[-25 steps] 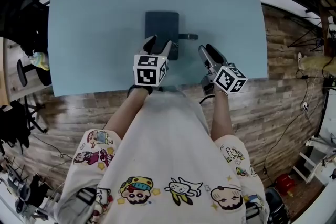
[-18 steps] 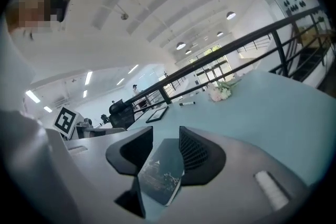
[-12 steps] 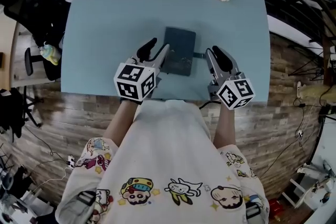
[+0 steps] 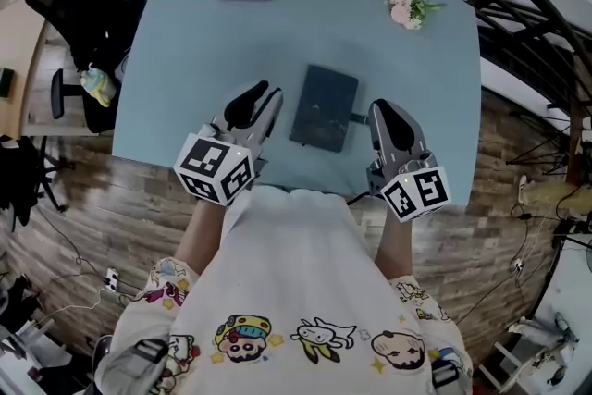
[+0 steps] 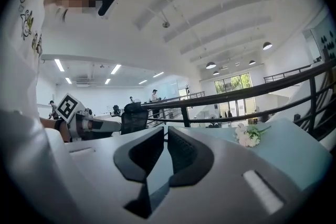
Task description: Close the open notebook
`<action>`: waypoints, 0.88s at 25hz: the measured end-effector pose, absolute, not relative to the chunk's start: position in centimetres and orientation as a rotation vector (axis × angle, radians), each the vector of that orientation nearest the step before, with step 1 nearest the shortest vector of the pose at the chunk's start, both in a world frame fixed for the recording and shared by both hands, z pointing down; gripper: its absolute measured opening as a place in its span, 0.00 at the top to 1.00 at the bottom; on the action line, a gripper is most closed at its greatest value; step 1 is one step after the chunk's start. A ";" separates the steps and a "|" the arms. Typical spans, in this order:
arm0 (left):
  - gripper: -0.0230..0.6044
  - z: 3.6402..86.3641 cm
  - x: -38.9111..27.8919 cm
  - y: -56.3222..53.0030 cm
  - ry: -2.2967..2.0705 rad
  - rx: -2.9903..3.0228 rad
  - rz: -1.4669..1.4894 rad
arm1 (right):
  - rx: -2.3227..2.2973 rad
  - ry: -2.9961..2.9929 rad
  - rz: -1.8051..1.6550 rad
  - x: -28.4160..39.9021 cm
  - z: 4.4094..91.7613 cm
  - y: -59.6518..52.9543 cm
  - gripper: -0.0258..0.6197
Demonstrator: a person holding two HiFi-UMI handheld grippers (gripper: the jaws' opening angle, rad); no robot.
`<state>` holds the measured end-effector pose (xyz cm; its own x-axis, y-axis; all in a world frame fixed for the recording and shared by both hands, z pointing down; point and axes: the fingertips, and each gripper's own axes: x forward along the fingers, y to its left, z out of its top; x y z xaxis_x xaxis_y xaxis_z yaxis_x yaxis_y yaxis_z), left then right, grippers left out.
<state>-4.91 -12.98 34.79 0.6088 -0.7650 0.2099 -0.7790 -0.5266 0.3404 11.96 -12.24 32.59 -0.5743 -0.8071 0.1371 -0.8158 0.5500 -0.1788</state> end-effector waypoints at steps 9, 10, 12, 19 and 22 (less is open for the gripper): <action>0.97 33.1 -5.6 -12.7 -1.293 2.458 -0.042 | 1.473 -2.695 0.295 12.7 32.3 -11.7 0.95; 0.97 33.0 -5.4 -12.7 -1.294 2.463 -0.047 | 1.478 -2.689 0.297 12.8 32.4 -11.6 0.95; 0.97 33.0 -5.2 -12.6 -1.289 2.468 -0.049 | 1.493 -2.676 0.297 13.0 32.5 -11.3 0.95; 0.97 33.7 -4.1 -12.7 -1.257 2.469 0.011 | 1.532 -2.629 0.266 14.1 32.7 -10.9 0.95; 0.97 33.9 -4.0 -12.7 -1.256 2.469 0.025 | 1.544 -2.625 0.265 14.4 32.5 -10.8 0.95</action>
<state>-4.03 -12.74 33.88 0.6025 -0.7776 0.1800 -0.7841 -0.5346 0.3152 14.40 -10.85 32.55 -0.4873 -0.8585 0.1600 -0.8731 0.4758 -0.1060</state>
